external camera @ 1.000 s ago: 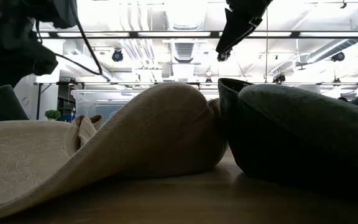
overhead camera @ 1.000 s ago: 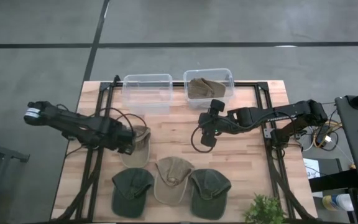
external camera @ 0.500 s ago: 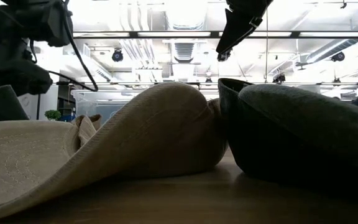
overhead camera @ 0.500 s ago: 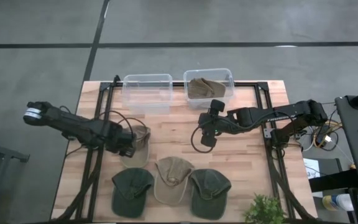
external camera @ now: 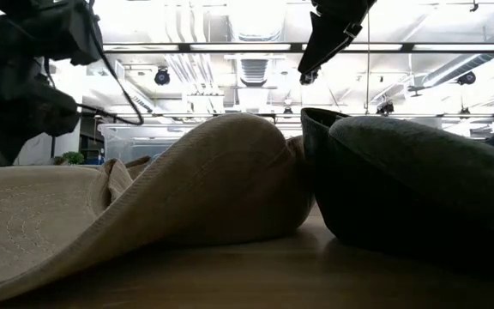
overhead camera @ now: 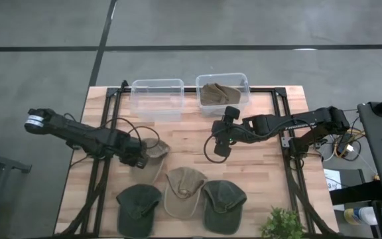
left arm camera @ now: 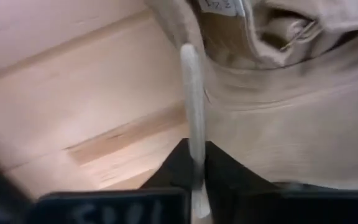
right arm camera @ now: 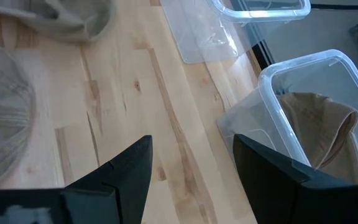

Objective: Pick & Place hat
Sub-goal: Put the top brown cap into the right transparent bin

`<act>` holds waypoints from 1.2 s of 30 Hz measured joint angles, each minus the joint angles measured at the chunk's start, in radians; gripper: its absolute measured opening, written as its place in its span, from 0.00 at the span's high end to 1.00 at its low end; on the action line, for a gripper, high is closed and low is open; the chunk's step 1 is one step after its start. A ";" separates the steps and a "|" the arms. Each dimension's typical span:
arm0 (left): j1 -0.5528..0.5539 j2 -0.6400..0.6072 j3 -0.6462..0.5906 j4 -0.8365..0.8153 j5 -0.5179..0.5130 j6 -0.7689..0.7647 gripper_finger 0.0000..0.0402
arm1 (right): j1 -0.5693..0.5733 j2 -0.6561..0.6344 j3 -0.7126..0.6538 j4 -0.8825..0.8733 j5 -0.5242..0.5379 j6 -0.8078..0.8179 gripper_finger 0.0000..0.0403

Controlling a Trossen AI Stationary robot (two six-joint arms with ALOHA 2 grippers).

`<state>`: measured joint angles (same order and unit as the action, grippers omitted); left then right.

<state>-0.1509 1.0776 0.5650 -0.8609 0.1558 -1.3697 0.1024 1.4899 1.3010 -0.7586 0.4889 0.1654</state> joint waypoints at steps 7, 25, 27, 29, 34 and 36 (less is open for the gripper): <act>0.005 -0.008 0.000 0.063 -0.064 0.020 0.98 | 0.000 0.000 0.000 0.000 0.000 0.000 0.46; 0.006 -0.119 0.200 0.078 -0.254 0.160 0.98 | 0.000 0.000 0.000 -0.001 0.009 -0.020 0.46; 0.006 -0.120 0.231 0.066 -0.305 0.184 0.98 | 0.000 0.000 0.000 0.000 0.011 -0.035 0.46; 0.006 -0.120 0.259 0.056 -0.374 0.221 0.98 | 0.000 0.000 0.000 0.000 0.011 -0.042 0.46; 0.006 -0.121 0.320 0.060 -0.570 0.316 0.98 | 0.000 -0.001 0.000 0.000 0.011 -0.042 0.46; 0.006 -0.121 0.340 0.073 -0.651 0.362 0.98 | 0.000 -0.002 0.000 0.002 0.011 -0.039 0.46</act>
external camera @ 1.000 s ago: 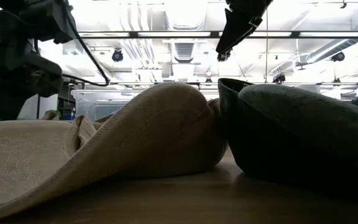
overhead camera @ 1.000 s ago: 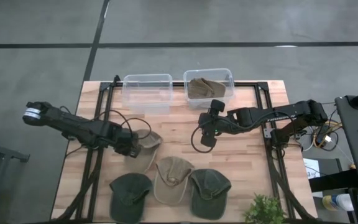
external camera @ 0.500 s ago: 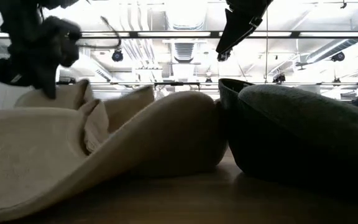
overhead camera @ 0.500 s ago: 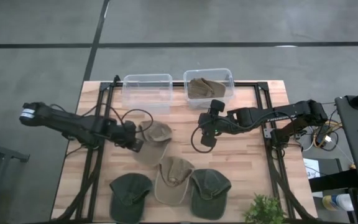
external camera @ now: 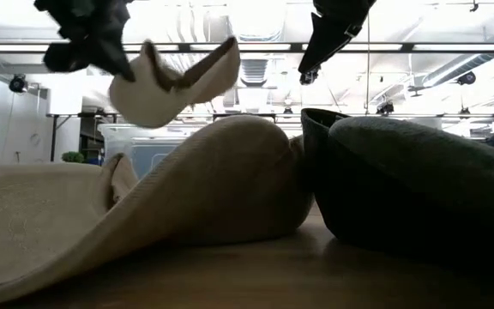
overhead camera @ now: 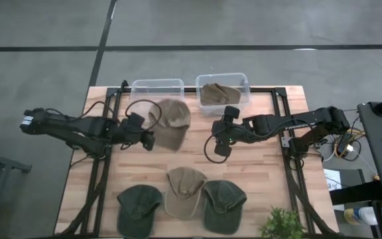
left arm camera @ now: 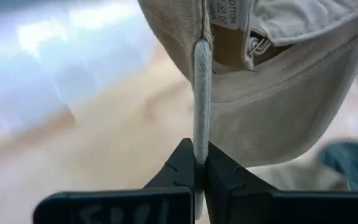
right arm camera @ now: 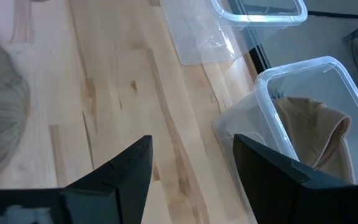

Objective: Pick & Place hat
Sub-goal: Put the top brown cap into the right transparent bin

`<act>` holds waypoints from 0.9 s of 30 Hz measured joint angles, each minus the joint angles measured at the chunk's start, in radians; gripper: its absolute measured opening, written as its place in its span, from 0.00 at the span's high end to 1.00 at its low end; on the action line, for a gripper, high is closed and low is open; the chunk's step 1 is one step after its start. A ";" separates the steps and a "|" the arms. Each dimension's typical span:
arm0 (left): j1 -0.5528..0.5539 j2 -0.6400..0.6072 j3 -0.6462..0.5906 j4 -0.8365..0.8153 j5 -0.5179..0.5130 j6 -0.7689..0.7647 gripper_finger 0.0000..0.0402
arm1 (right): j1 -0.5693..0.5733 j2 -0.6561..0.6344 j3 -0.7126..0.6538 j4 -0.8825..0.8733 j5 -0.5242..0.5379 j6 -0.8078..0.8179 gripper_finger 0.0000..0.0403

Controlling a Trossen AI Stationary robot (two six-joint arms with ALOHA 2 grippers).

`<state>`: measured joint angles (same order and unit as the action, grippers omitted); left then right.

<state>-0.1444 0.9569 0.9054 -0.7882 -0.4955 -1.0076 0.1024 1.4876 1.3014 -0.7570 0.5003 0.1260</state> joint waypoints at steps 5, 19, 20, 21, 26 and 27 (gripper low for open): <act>0.000 0.000 0.038 0.124 -0.126 0.152 0.98 | 0.000 0.000 0.000 0.027 0.000 0.010 0.46; 0.000 -0.008 0.061 0.479 -0.307 0.581 0.98 | 0.012 -0.001 0.001 0.322 0.086 -0.118 0.46; 0.000 -0.010 0.060 0.491 -0.318 0.594 0.98 | 0.014 -0.001 0.001 0.342 0.110 -0.129 0.46; 0.000 -0.013 0.058 0.499 -0.324 0.606 0.98 | 0.016 -0.001 0.001 0.364 0.126 -0.144 0.46; 0.000 -0.013 0.057 0.529 -0.364 0.645 0.98 | 0.025 -0.002 0.001 0.506 0.132 -0.207 0.46; 0.000 -0.013 0.057 0.547 -0.378 0.661 0.98 | 0.026 -0.002 0.001 0.533 0.132 -0.212 0.46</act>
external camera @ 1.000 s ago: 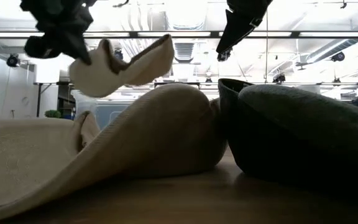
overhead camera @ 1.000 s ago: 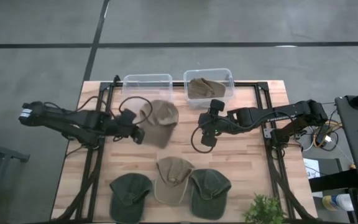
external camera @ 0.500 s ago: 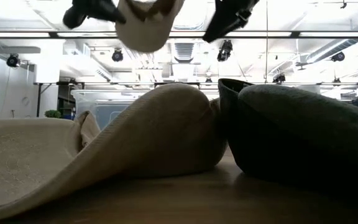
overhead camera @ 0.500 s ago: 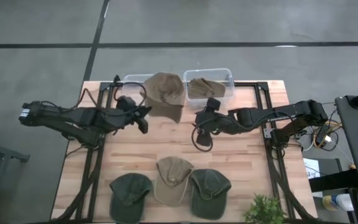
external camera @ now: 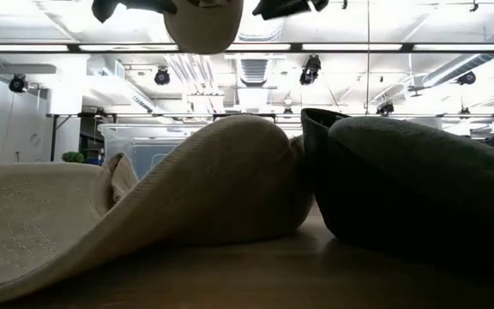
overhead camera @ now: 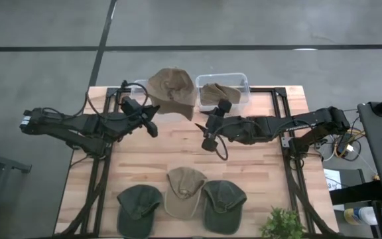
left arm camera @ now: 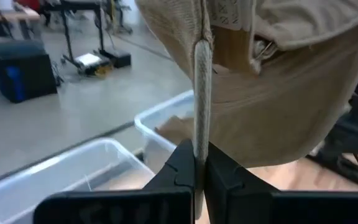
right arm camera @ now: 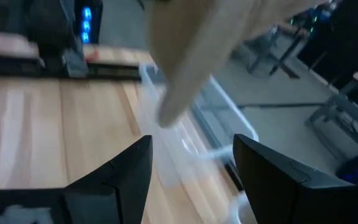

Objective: Pick & Place hat
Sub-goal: Put the top brown cap into the right transparent bin

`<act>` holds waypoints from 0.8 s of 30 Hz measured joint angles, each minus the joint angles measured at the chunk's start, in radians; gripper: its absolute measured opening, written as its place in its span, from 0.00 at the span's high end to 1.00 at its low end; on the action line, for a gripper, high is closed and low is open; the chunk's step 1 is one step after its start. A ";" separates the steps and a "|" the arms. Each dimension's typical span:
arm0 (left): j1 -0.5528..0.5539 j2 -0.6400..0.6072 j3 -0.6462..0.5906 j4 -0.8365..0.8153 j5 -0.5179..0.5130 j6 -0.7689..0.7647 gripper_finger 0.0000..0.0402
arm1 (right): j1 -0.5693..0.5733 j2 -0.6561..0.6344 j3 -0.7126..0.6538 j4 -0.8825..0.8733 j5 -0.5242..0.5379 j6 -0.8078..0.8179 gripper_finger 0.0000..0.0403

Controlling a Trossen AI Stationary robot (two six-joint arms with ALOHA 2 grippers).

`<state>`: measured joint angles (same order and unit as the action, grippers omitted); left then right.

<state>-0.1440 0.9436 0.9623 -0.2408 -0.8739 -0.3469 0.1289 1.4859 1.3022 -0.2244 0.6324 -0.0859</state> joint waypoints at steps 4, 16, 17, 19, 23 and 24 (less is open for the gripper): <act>0.000 0.000 0.000 0.048 -0.060 0.084 0.98 | 0.000 0.000 0.000 0.076 0.000 -0.003 0.46; 0.000 -0.002 -0.001 0.167 -0.089 0.205 0.98 | 0.000 0.000 0.000 0.350 0.000 -0.116 0.46; 0.000 -0.002 -0.001 0.166 -0.088 0.205 0.98 | 0.000 0.000 0.000 0.367 -0.001 -0.122 0.46; 0.000 -0.002 -0.001 0.167 -0.080 0.205 0.98 | -0.001 0.000 0.000 0.379 -0.001 -0.124 0.46; 0.000 -0.002 -0.001 0.166 -0.063 0.189 0.98 | -0.016 0.000 0.000 0.379 -0.001 -0.108 0.46; 0.000 0.001 -0.001 0.167 -0.060 0.188 0.98 | -0.020 0.002 0.000 0.379 0.000 -0.107 0.46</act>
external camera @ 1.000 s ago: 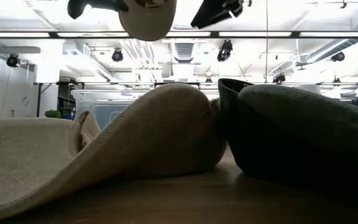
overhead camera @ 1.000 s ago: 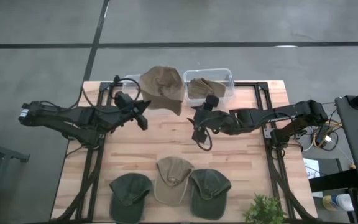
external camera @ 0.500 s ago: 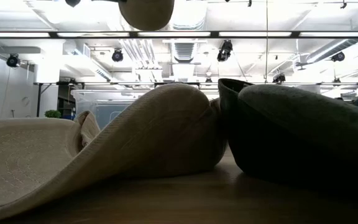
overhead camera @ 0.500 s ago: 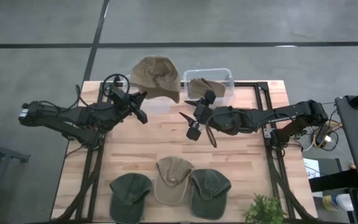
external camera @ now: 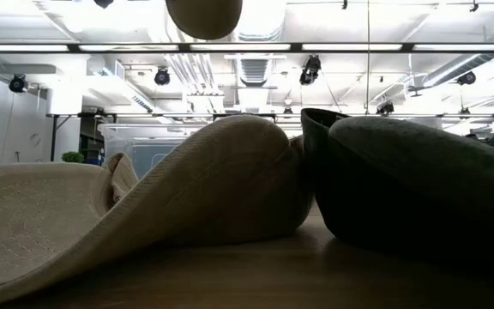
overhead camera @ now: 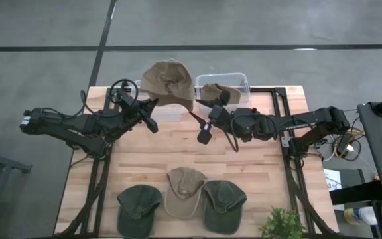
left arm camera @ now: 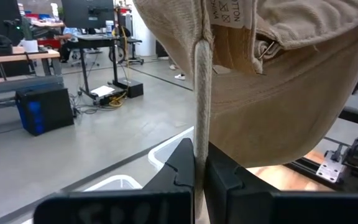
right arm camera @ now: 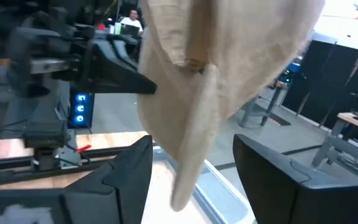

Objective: Pick & Place hat
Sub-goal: Put the top brown cap into the right transparent bin

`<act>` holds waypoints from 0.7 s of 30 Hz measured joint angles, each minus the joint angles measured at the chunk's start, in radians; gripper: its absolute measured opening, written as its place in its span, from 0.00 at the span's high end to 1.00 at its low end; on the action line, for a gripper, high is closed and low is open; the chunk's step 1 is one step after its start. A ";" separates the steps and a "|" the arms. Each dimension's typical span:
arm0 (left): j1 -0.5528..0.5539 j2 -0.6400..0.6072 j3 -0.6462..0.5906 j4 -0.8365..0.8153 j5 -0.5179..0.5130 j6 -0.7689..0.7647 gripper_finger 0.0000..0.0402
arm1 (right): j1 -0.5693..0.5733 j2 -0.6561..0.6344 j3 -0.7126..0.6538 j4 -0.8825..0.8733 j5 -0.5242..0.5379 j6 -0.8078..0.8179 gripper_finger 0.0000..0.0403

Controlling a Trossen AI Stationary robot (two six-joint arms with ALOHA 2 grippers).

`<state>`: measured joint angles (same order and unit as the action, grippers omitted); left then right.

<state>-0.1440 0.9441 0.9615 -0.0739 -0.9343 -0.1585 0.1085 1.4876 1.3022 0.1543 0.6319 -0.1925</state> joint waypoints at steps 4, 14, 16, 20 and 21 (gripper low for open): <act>0.000 0.017 0.000 0.001 0.020 -0.012 0.98 | -0.001 0.000 0.000 0.002 0.000 -0.017 0.51; 0.001 0.052 -0.001 0.021 0.014 -0.004 0.98 | -0.001 0.000 0.000 -0.037 0.015 -0.047 0.92; 0.001 0.052 -0.001 0.021 0.015 -0.004 0.97 | -0.002 -0.002 0.000 -0.042 0.021 -0.051 0.95; 0.000 0.051 -0.001 0.017 0.029 -0.004 0.94 | -0.002 -0.002 0.000 -0.043 0.024 -0.053 0.96; 0.000 0.051 -0.001 0.015 0.034 -0.004 0.93 | -0.002 -0.002 0.000 -0.043 0.030 -0.057 0.96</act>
<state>-0.1440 0.9951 0.9607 -0.0587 -0.9001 -0.1623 0.1066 1.4857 1.3022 0.1112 0.6620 -0.2491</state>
